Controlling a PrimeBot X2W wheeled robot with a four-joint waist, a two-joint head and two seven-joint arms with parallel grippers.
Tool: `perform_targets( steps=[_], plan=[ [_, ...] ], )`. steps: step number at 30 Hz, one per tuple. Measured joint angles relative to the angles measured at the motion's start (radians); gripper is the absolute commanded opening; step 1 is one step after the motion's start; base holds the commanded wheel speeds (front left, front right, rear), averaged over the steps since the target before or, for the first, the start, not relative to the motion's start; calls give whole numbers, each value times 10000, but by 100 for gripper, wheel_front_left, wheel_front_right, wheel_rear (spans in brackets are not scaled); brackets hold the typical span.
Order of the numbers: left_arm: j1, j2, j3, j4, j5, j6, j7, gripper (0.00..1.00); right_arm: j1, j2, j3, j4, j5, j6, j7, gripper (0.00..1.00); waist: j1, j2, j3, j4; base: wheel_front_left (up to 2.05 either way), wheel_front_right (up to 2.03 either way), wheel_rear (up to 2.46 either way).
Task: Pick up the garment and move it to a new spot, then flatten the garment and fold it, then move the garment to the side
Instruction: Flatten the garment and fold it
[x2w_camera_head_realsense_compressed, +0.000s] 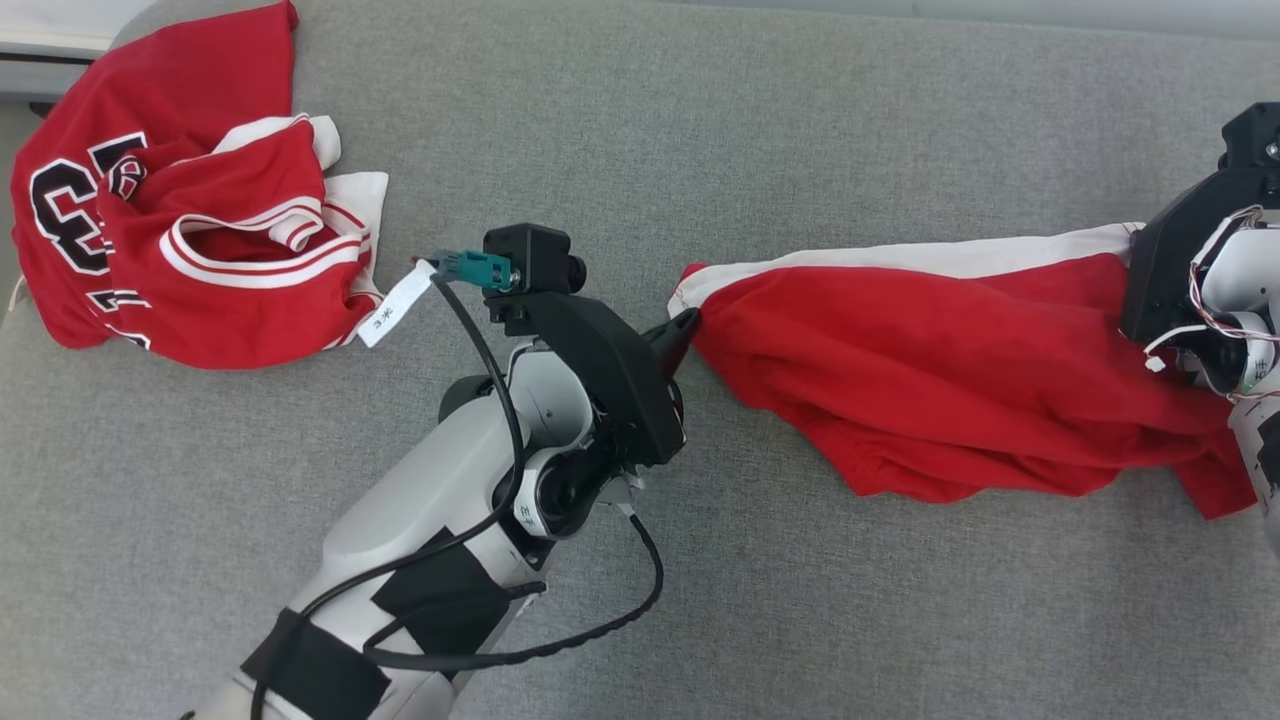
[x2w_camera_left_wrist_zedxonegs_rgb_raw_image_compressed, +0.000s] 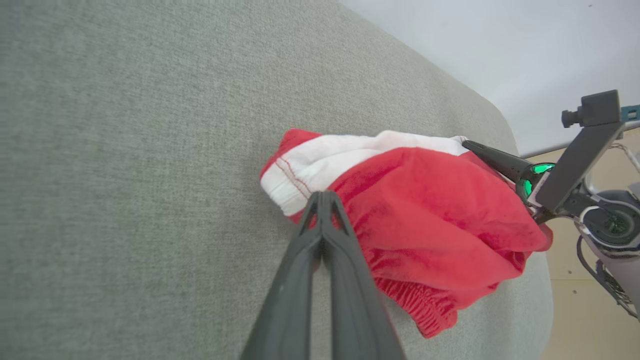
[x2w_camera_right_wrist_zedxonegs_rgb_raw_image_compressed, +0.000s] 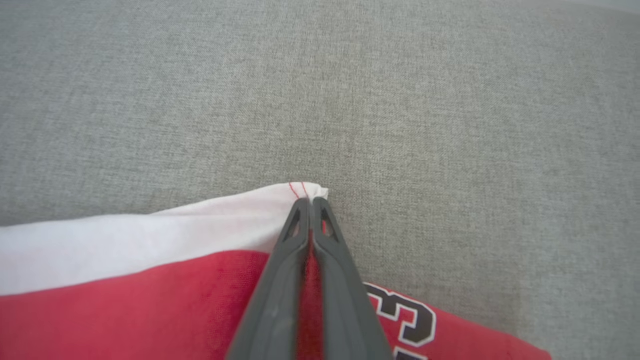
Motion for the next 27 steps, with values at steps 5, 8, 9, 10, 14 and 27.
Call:
perform_targets(
  steps=[5,8,9,10,14,27],
  plan=[
    [-93,12,-67,418,-58,8,-483,0,-161,0,33,209,-31,96,-353,0,-1,0,-154,-33,0,0,0],
    [-308,10,-130,589,-161,8,-610,0,-166,6,104,349,-59,180,-508,0,-1,0,-299,-48,0,0,0],
    [-344,10,-199,646,-205,8,-608,0,-166,6,111,393,-61,182,-541,0,-1,0,-355,-52,0,0,0],
    [-352,10,-299,700,-268,8,-606,0,-167,8,117,449,-61,215,-598,0,-1,0,-413,-56,0,0,0],
    [-280,10,-594,761,-610,8,-568,75,-171,15,159,617,-104,270,-660,0,-2,-1,-612,-83,0,0,0],
    [-199,-10,-675,1515,-1053,10,-1147,100,-534,401,464,738,-203,376,-823,0,-1,-1,-319,-522,0,0,0]
  ],
)
